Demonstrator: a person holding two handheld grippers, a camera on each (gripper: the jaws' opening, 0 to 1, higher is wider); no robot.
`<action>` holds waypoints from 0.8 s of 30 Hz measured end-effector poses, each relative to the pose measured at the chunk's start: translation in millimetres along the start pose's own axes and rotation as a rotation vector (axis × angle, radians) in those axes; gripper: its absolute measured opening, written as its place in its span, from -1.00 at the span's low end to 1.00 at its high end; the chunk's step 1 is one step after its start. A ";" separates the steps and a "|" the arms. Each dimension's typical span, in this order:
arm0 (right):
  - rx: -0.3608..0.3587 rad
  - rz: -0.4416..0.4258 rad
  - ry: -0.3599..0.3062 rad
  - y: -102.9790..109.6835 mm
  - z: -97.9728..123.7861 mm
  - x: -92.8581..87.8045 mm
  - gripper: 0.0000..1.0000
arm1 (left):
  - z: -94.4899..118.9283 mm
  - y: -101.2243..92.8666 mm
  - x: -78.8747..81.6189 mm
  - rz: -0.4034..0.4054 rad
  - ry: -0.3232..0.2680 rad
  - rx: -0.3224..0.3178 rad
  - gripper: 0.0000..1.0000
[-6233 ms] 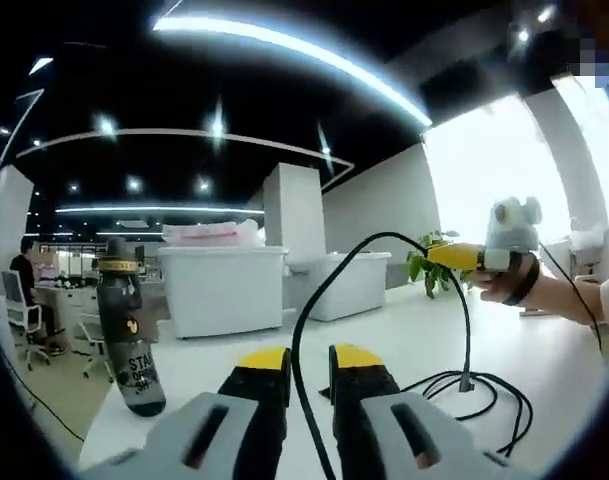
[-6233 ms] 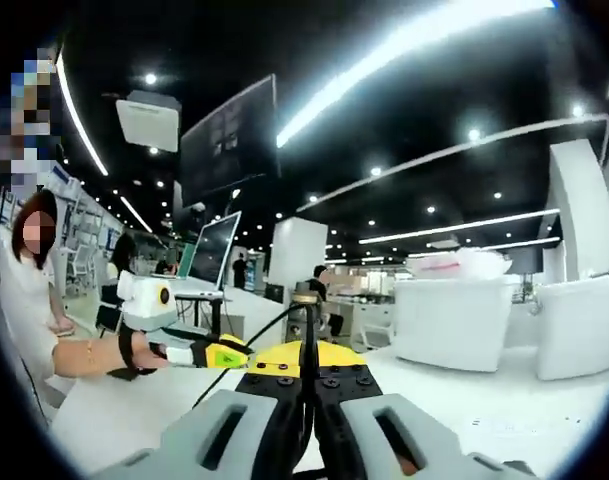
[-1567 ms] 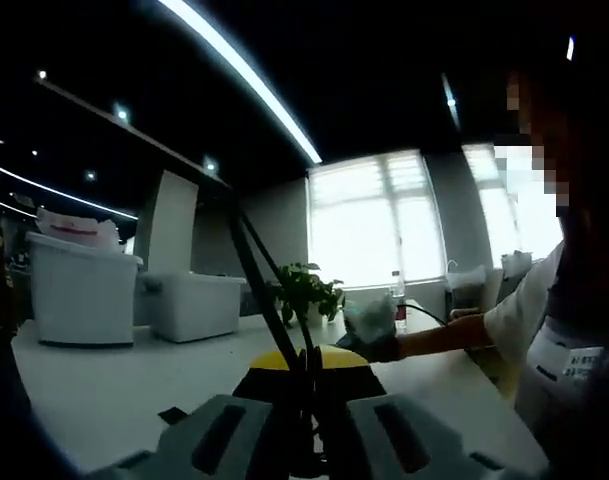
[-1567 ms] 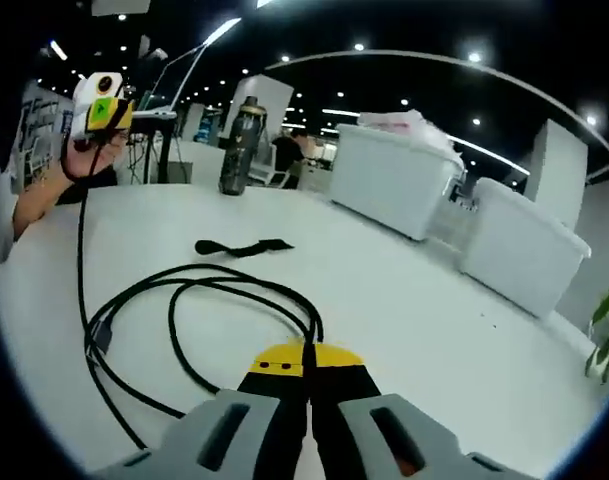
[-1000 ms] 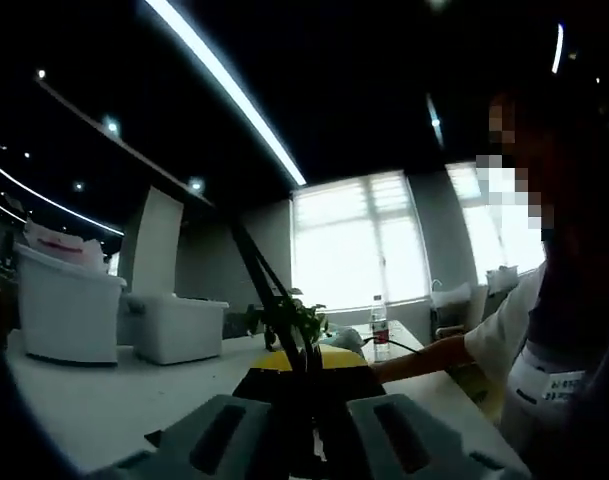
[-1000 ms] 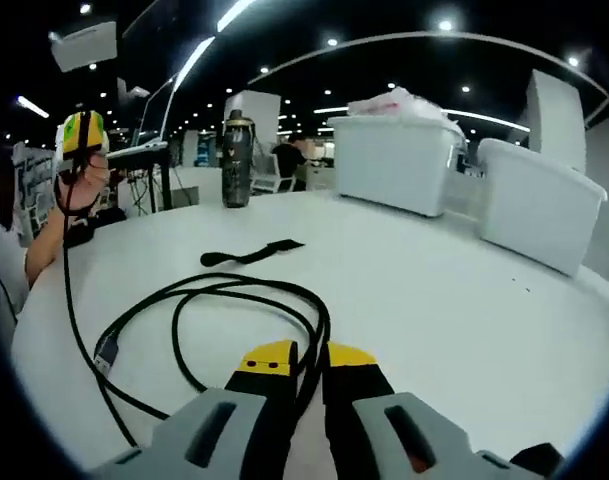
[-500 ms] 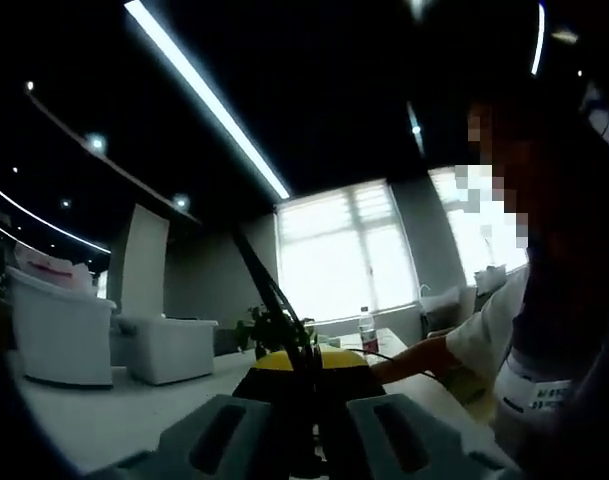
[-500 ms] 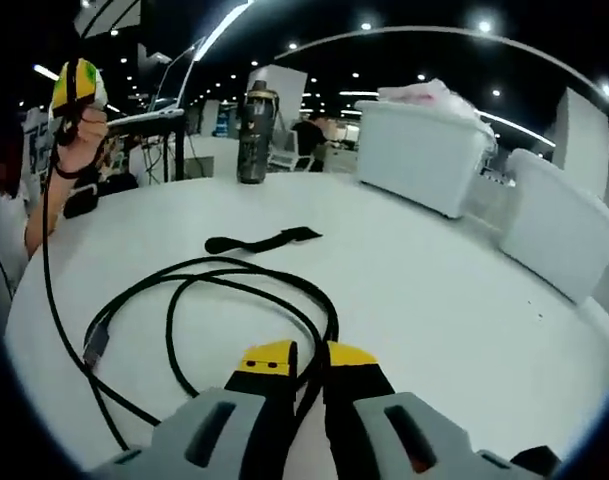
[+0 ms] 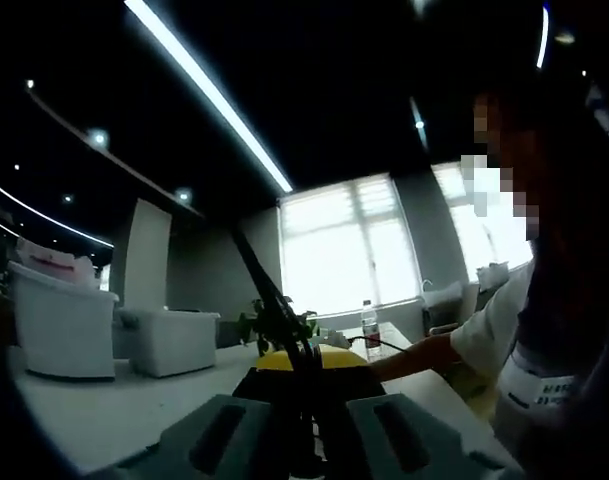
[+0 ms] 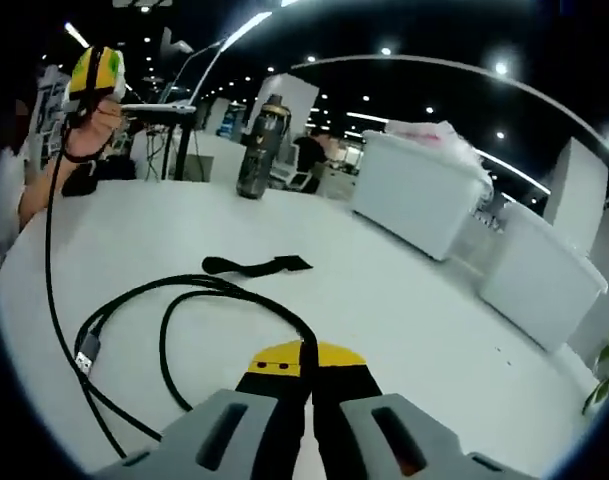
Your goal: Coil the Type-C to USB data cable on the desktop and secure it with Velcro straps.
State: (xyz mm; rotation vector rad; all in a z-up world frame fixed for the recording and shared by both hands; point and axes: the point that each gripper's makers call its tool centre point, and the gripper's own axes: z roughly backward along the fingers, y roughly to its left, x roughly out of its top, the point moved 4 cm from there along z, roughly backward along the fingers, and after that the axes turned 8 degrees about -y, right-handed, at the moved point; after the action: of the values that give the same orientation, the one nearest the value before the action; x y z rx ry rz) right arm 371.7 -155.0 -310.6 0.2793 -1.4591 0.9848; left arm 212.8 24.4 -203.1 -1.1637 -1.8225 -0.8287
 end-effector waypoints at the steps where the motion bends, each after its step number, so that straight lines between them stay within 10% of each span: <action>1: -0.011 0.016 -0.023 -1.7 2.3 6.8 -0.98 | 0.0 0.2 -0.7 -0.001 0.004 0.001 -0.90; 10: -0.084 0.100 -0.322 -0.4 26.5 86.1 -0.99 | -5.2 -1.7 -14.2 -0.021 0.067 -0.003 -0.90; 24: -0.038 0.106 -0.549 6.4 57.9 168.3 -0.99 | -5.8 2.3 -42.5 -0.192 0.261 -0.007 -0.90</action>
State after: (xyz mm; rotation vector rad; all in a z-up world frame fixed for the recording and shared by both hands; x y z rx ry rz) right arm 296.7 -126.9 -151.5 0.4739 -2.0046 1.0090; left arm 227.3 3.4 -237.6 -0.8489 -1.7304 -1.0456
